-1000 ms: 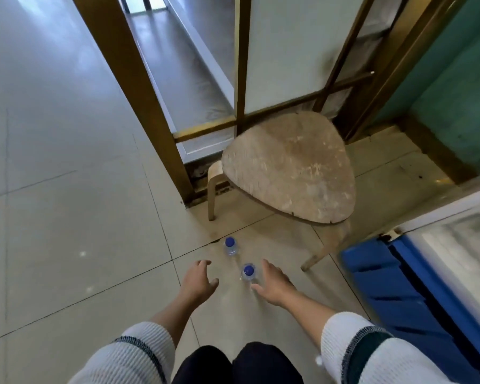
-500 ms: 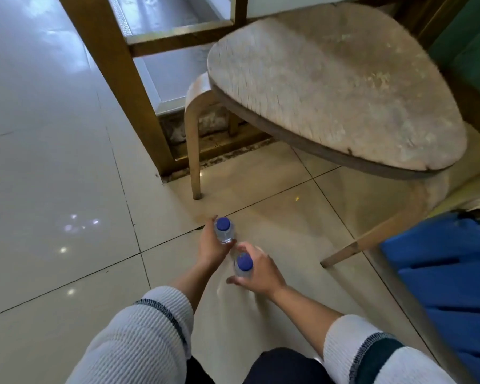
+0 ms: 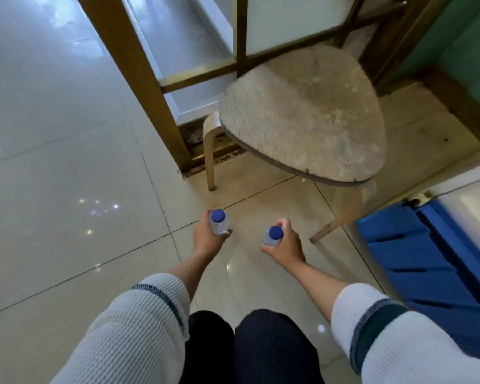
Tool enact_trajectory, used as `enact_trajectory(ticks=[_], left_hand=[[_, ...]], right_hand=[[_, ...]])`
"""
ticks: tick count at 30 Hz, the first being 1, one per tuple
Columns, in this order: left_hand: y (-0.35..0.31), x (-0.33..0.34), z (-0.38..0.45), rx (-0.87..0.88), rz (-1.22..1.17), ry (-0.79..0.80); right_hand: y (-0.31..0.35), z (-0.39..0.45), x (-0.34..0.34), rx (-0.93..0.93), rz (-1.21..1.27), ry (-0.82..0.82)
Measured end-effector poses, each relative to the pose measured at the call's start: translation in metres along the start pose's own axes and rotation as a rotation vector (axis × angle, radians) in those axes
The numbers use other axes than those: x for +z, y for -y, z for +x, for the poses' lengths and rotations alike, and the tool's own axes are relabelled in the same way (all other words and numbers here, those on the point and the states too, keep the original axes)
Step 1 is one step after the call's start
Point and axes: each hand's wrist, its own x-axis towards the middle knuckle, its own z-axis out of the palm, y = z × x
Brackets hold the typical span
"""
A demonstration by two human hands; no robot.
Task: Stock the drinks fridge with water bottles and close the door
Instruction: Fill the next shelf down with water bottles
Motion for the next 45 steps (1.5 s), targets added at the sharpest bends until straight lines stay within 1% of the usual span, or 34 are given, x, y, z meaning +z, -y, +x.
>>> enact_trajectory(ticks=[3,6,10,13,16,18,21,23,29,33,38,41,45], left_hand=[[-0.055,-0.045,-0.054,0.021,0.016,0.014],[-0.123,-0.089,-0.114,0.069,0.021,0.032],[-0.207,-0.139,-0.193,0.184,0.017,0.066],[-0.270,-0.168,-0.246,0.290,0.035,0.112],[-0.336,-0.190,-0.290,0.394,0.077,0.192],[-0.375,-0.196,-0.311,0.473,0.114,0.228],[-0.436,-0.198,-0.340,0.590,0.136,0.241],[-0.469,-0.193,-0.352,0.647,0.142,0.265],[-0.543,-0.143,-0.382,0.757,-0.007,0.337],[-0.591,-0.095,-0.414,0.850,-0.077,0.392],[-0.646,-0.029,-0.467,0.951,-0.142,0.518],[-0.672,0.015,-0.494,1.005,-0.157,0.578],[-0.699,0.070,-0.521,1.073,-0.156,0.601]], right_hand=[[0.054,-0.052,-0.043,0.055,0.061,-0.022],[0.112,-0.112,-0.094,0.017,0.121,-0.080],[0.183,-0.187,-0.164,0.005,0.209,-0.170],[0.223,-0.236,-0.219,-0.009,0.258,-0.266],[0.258,-0.281,-0.278,-0.007,0.275,-0.359],[0.276,-0.307,-0.314,-0.014,0.296,-0.445],[0.294,-0.347,-0.368,-0.046,0.312,-0.616],[0.301,-0.366,-0.400,-0.049,0.341,-0.697],[0.292,-0.431,-0.484,-0.086,0.372,-0.922],[0.276,-0.472,-0.536,-0.106,0.417,-1.155],[0.242,-0.514,-0.600,-0.136,0.481,-1.427],[0.214,-0.532,-0.636,-0.117,0.513,-1.601],[0.174,-0.544,-0.685,-0.096,0.476,-1.730]])
